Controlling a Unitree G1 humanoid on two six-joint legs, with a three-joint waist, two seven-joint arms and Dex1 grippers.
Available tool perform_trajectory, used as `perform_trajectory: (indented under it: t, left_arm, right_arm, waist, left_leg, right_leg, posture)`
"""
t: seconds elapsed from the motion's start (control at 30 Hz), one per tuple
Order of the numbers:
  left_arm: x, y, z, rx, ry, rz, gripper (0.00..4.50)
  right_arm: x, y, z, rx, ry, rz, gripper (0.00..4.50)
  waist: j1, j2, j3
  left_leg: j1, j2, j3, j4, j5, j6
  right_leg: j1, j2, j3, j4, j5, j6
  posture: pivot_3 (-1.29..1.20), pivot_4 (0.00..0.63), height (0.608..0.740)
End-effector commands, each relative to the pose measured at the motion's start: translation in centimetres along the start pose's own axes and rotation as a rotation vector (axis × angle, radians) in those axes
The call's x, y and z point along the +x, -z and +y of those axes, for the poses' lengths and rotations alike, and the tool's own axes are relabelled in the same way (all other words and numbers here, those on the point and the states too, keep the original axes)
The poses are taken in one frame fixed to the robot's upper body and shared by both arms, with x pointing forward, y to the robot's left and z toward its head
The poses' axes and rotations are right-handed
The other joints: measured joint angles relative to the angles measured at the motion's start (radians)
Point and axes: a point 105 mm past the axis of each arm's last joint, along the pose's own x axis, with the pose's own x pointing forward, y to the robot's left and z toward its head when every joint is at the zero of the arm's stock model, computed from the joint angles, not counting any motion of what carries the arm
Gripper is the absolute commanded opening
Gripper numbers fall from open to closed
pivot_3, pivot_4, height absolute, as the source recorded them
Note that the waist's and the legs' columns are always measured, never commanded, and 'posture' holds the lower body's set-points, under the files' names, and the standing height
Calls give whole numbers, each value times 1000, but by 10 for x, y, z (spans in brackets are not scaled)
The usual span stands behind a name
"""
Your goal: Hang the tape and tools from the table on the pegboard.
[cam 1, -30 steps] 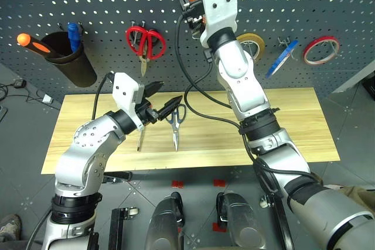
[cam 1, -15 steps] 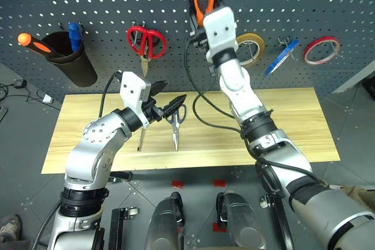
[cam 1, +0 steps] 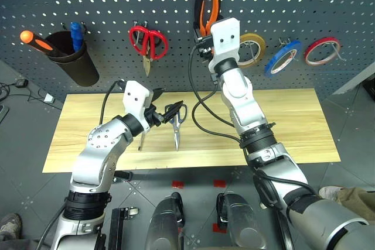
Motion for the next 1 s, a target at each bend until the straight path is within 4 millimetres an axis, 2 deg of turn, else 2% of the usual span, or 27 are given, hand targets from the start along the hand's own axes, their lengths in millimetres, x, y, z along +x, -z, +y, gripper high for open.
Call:
perform_trajectory:
  t: [0.03, 0.1, 0.13, 0.23, 0.3, 0.47, 0.57, 0.67, 0.83, 1.0]
  left_arm:
    - [-1, 1, 0, -10, -10, 3, 3685]
    - [-1, 5, -1, -13, -12, 21, 3685]
    - [-1, 8, 0, -1, -15, 35, 3851]
    - [-4, 19, 1, -29, -40, 81, 4471]
    - [-6, 26, 0, -58, -57, 113, 4471]
    - [-12, 68, 3, -124, -225, 310, 4471]
    - [-10, 81, -5, -187, -267, 356, 4471]
    - [-3, 92, -14, -213, -285, 394, 4471]
    - [12, 110, -13, -264, -390, 463, 4471]
    - [31, 129, -9, -290, -502, 545, 4471]
  right_arm:
    - [-9, 12, 7, 33, -49, 72, 3738]
    - [-12, 13, 7, 25, -68, 92, 4399]
    - [-14, 14, 6, 23, -77, 102, 4496]
    - [-26, 20, 1, 44, -107, 150, 4500]
    - [-37, 24, 0, 66, -145, 183, 4500]
    - [-88, 28, 26, 220, -435, 291, 4500]
    - [-127, 33, 38, 291, -598, 388, 4500]
    - [-156, 36, 42, 304, -688, 462, 4500]
    - [-171, 42, 40, 308, -693, 527, 4500]
    - [-175, 43, 41, 324, -699, 550, 4500]
  waist:
    - [-2, 0, 0]
    - [-2, 0, 0]
    - [-2, 0, 0]
    - [-3, 0, 0]
    - [-2, 0, 0]
    - [6, 0, 0]
    - [11, -1, 0]
    - [15, -1, 0]
    - [15, -2, 1]
    - [15, -6, 3]
  left_leg:
    - [0, 0, 0, 0, 0, 0]
    - [0, 0, 0, 0, 0, 0]
    - [0, 0, 0, 0, 0, 0]
    - [0, 0, 0, 0, 0, 0]
    - [0, 0, 0, 0, 0, 0]
    - [0, 0, 0, 0, 0, 0]
    - [0, 0, 0, 0, 0, 1]
    - [0, 0, -2, 0, -1, 1]
    - [0, 0, -2, 2, -1, 1]
    - [0, 0, -2, 5, -1, 1]
  right_leg:
    - [0, 0, 0, 0, 0, 0]
    - [0, 0, 0, 1, 0, 0]
    - [0, 0, 0, 1, 0, 0]
    - [-1, 0, 0, 0, 0, 0]
    - [-1, 0, 0, 0, 0, 0]
    - [0, 0, 0, 0, 0, 0]
    - [0, 0, 0, 0, 0, 0]
    - [0, 0, -1, 0, 0, 0]
    - [1, 1, -1, 0, 1, -1]
    - [1, 1, -1, 1, 2, -1]
  posture:
    - [-120, 321, 740]
    - [-120, 321, 740]
    - [-123, 321, 740]
    - [-123, 321, 740]
    - [-126, 322, 740]
    - [-129, 330, 740]
    - [-131, 334, 740]
    - [-133, 336, 740]
    - [-140, 337, 740]
    - [-156, 336, 740]
